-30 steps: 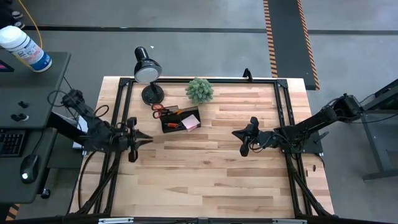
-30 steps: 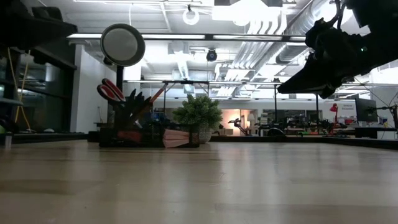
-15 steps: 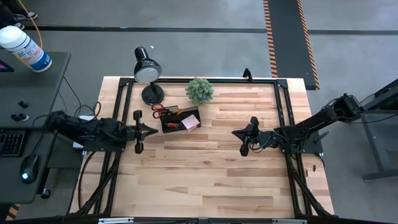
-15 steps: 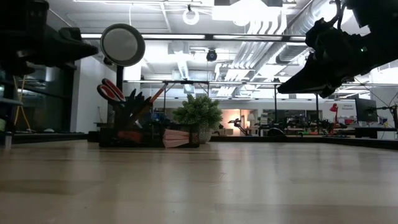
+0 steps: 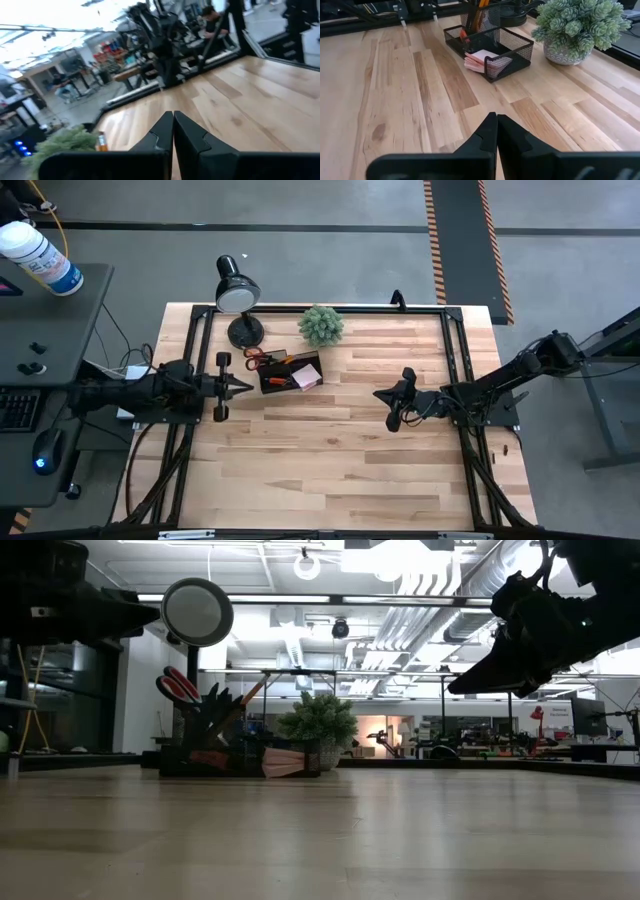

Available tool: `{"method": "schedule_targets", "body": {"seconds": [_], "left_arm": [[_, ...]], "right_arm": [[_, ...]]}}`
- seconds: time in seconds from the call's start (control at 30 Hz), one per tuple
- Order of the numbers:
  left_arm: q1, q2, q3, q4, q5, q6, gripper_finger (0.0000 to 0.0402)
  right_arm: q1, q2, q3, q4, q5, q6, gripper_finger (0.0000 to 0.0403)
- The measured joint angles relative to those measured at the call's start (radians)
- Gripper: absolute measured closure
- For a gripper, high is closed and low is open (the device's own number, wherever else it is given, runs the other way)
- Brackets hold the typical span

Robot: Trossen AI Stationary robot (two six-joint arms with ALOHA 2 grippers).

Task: Pick and place office supplies into organizer
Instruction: Return to Home Position

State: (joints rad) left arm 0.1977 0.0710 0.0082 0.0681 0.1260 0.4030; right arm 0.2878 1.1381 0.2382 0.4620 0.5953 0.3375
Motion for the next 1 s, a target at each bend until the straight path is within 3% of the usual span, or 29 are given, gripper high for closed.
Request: {"method": "schedule_targets", "body": {"seconds": [0.13,0.47,0.73,1.0], "left_arm": [[-0.001,-0.069,0.0,0.0,-0.045,-0.008,0.0399],[-0.001,-0.065,0.002,-0.02,-0.213,-0.072,0.0399],[-0.001,-0.064,0.002,-0.043,-0.178,-0.063,0.0399],[-0.001,-0.062,0.002,-0.05,-0.148,-0.06,0.0399]], "right_arm": [[0.0,0.0,0.0,-0.001,0.0,0.001,0.0403],[0.0,0.0,-0.016,0.026,-0.03,-0.046,0.0403],[-0.002,0.0,-0.216,0.423,-0.054,-0.111,0.0403],[-0.063,-0.052,-0.23,0.449,-0.099,-0.208,0.0403]]}}
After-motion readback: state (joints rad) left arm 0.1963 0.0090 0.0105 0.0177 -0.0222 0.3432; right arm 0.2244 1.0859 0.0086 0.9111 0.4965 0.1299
